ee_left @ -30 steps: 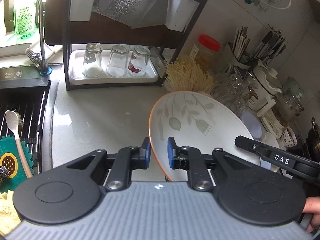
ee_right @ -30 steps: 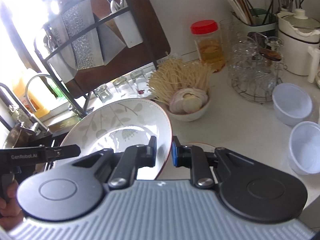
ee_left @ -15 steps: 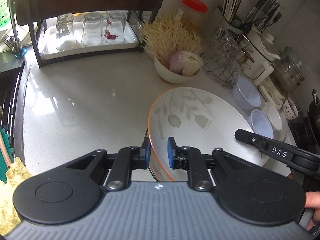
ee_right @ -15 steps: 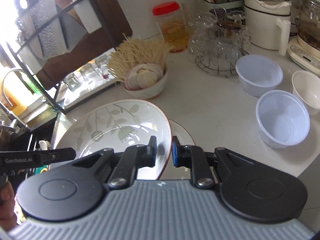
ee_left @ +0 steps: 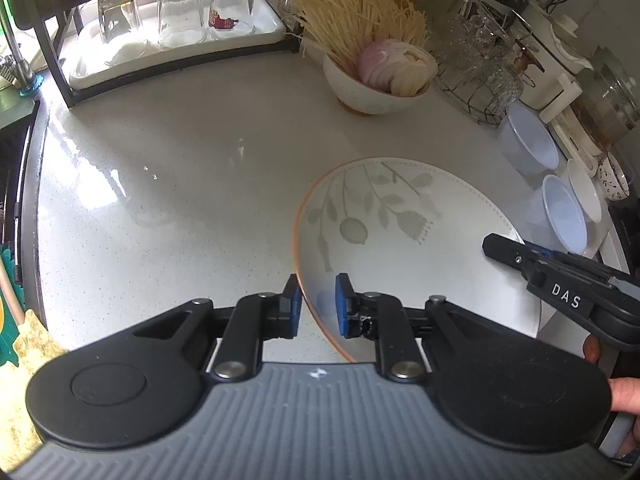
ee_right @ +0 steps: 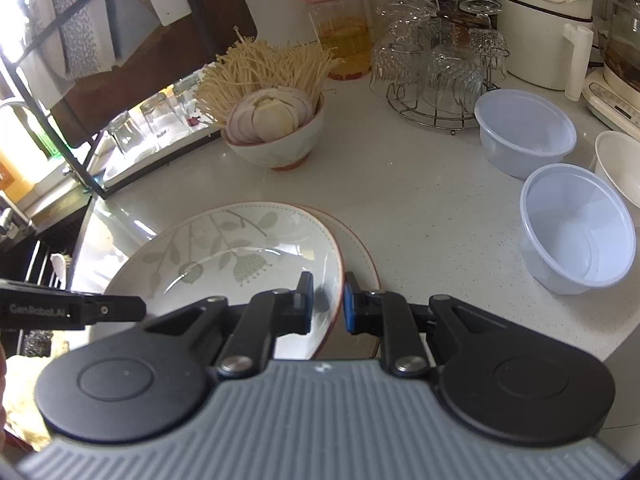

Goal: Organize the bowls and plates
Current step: 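Carry the leaf bowl onto the floral plate stack and open the left gripper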

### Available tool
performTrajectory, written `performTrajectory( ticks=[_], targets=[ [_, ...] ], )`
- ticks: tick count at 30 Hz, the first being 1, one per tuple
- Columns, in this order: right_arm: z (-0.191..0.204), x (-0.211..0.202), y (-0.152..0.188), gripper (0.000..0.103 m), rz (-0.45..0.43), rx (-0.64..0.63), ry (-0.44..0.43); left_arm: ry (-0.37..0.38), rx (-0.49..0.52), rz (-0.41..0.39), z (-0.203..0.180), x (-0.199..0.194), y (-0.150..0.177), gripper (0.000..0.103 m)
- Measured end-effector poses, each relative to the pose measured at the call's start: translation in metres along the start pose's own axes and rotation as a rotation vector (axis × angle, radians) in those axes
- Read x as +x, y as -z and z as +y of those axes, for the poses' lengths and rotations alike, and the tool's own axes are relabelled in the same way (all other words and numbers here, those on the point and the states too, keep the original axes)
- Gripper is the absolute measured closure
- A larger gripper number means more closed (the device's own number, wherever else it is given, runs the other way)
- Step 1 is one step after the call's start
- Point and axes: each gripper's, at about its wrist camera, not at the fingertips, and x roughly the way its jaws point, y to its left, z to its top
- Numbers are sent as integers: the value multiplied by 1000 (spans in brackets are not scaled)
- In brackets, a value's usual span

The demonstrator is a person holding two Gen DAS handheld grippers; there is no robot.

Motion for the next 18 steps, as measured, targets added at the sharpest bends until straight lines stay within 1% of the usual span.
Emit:
performTrajectory(
  ticks=[4,12,18],
  targets=[
    [0,5,2,85,8,-1,12,-10,14,12,-1,6,1,82],
    [-2,10,3,84,19,2,33,1,16,42,-2,14,3,82],
    [-5,12,0,84,26,27,20,21,-5,49,0,14,2,82]
  ],
)
